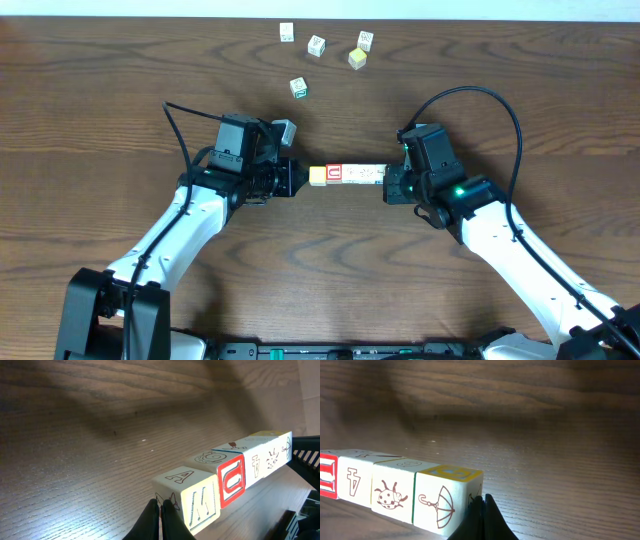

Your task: Lift 5 blocks

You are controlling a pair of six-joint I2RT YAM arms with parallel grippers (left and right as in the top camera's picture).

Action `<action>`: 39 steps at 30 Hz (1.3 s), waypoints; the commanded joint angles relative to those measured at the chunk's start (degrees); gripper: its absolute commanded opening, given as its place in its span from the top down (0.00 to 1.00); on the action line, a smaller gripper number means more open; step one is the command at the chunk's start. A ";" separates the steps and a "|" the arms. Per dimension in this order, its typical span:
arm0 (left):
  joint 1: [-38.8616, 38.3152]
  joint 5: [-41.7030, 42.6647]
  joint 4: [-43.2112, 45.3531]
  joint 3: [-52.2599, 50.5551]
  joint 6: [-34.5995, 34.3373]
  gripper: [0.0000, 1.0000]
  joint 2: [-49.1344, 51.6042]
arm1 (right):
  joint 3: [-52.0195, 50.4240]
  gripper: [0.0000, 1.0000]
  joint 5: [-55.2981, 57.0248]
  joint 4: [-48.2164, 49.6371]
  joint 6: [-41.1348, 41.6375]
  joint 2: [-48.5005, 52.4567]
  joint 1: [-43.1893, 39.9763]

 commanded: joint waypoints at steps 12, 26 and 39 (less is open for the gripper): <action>-4.28 15.28 1.33 3.63 -0.55 0.93 -3.02 | 3.67 0.99 -23.08 2.73 0.28 -1.20 5.70; -4.28 15.28 1.31 3.63 -0.57 0.93 -3.63 | 3.67 0.99 -23.06 2.73 0.31 -2.38 5.70; -4.28 15.28 1.29 3.63 -0.57 0.93 -3.63 | 3.69 0.99 -23.08 2.62 0.70 -2.64 5.70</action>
